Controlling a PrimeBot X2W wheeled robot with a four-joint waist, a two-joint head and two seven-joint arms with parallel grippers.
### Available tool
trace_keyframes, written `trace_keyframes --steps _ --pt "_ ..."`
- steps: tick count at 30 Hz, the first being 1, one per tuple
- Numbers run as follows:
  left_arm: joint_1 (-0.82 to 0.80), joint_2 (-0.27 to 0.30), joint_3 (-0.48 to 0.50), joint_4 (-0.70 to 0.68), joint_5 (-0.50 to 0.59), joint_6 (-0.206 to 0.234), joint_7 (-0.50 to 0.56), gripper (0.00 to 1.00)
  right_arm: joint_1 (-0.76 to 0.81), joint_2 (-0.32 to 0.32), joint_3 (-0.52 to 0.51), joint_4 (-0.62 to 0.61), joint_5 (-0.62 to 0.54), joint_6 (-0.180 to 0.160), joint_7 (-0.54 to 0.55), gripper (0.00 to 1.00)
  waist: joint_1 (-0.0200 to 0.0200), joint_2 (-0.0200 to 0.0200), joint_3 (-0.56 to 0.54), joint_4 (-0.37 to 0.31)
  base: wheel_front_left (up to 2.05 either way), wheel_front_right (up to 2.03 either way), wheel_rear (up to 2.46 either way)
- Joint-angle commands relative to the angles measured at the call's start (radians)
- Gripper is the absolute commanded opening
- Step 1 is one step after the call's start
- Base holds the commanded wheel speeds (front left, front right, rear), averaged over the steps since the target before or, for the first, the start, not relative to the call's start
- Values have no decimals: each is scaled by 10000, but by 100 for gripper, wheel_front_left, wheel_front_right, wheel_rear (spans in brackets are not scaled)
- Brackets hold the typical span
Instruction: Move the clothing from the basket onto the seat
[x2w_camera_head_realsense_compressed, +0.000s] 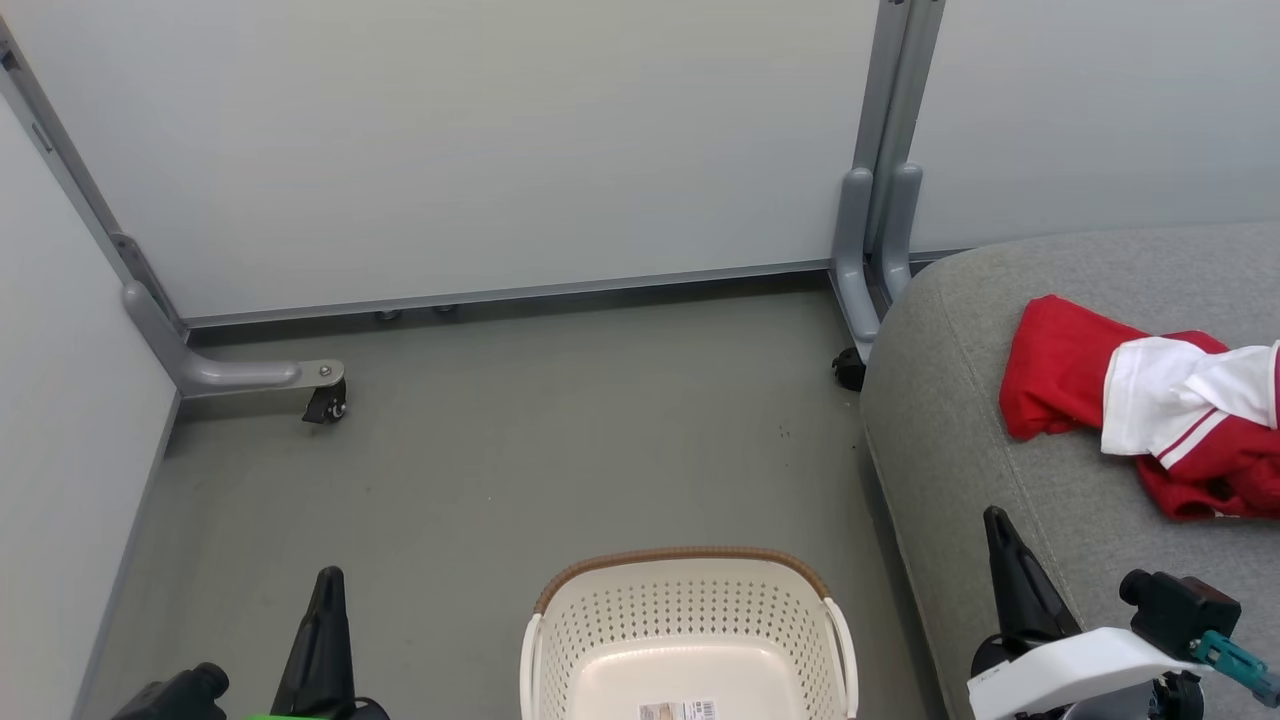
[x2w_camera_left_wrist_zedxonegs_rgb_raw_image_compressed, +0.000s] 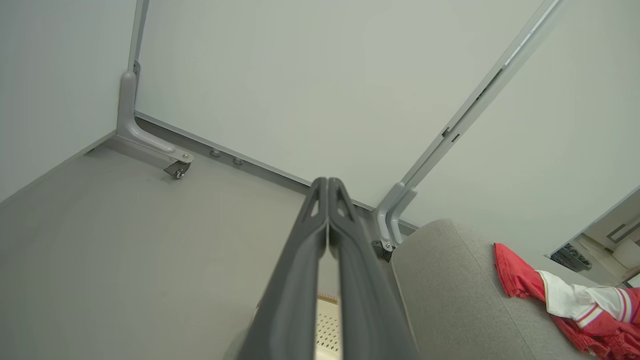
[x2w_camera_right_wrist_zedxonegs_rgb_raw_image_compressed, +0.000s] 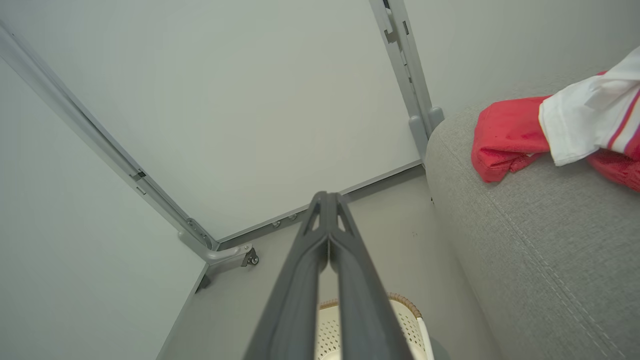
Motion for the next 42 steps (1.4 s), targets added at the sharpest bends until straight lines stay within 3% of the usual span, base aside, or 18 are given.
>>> trace_keyframes --steps 1,42 --pt "-369 121 70 -55 -370 -27 74 0 -322 -57 -69 -83 425 -3 56 0 1 0 13 -1 0 0 0" --pt "-1556 214 634 649 -5546 -83 1327 0 -1241 -166 -676 536 6066 -5 1294 0 1 0 412 -26 0 0 0"
